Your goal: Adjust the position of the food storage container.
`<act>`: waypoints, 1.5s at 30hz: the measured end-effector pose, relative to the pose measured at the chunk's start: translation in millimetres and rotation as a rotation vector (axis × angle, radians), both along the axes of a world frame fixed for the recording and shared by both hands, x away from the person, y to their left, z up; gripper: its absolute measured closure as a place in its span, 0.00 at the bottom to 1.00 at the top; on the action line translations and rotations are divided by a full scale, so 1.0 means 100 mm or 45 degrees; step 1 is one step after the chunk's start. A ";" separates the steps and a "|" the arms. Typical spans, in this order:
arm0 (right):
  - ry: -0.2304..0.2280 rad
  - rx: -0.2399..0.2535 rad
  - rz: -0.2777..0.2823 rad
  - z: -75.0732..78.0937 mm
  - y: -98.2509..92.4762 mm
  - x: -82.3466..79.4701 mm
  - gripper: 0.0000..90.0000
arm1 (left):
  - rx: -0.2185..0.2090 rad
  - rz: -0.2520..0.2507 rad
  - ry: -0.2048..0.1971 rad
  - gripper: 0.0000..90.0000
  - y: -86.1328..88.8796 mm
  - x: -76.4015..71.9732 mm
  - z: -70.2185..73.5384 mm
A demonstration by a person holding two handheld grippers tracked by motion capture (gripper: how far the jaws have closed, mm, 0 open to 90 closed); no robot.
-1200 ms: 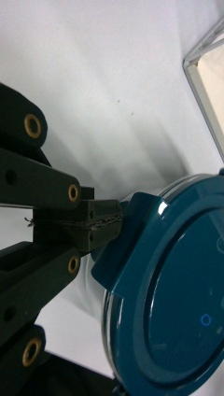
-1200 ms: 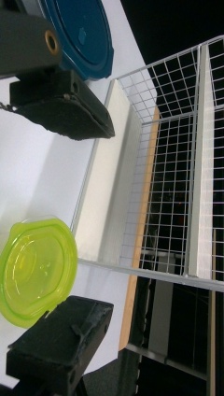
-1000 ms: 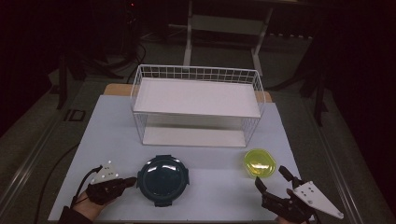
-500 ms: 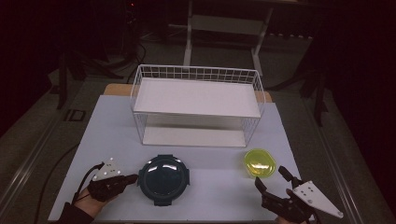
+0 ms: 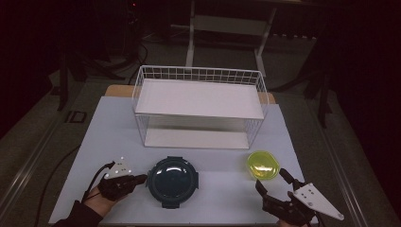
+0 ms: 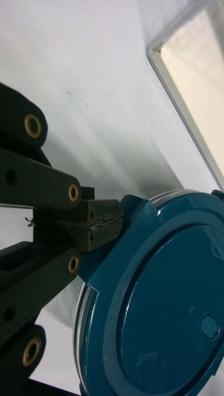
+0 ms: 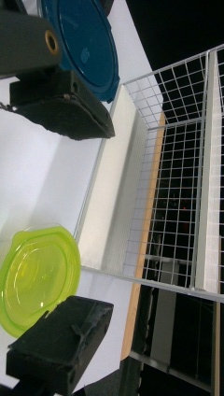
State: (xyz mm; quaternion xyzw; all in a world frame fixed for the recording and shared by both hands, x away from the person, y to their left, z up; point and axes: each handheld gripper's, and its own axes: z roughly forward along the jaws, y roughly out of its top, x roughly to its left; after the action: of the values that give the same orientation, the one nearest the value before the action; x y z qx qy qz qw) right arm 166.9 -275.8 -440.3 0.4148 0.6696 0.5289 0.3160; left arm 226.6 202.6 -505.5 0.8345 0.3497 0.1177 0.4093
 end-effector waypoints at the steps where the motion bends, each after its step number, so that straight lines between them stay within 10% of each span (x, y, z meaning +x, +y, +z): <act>1: 0.000 0.002 0.000 0.00 0.00 0.00 0.15 | -0.003 -0.003 0.004 0.99 -0.02 0.01 0.00; 34: -0.029 -0.033 0.039 -0.01 0.07 -0.02 0.12 | -0.020 -0.083 0.014 0.97 -0.36 0.05 0.02; 39: -0.038 -0.045 0.053 -0.02 0.09 -0.01 0.12 | -0.064 -0.088 -0.017 0.82 -0.30 0.01 0.11; 45: -0.068 -0.041 0.108 0.02 0.13 -0.03 0.12 | -0.219 -0.100 0.020 0.23 -0.18 -0.07 0.33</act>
State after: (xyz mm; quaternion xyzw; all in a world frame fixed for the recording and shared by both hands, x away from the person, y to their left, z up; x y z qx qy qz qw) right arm 163.9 -262.5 -438.1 0.3666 0.6863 0.5420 0.3175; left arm 219.5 184.2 -472.9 0.8102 0.3288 0.0648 0.4809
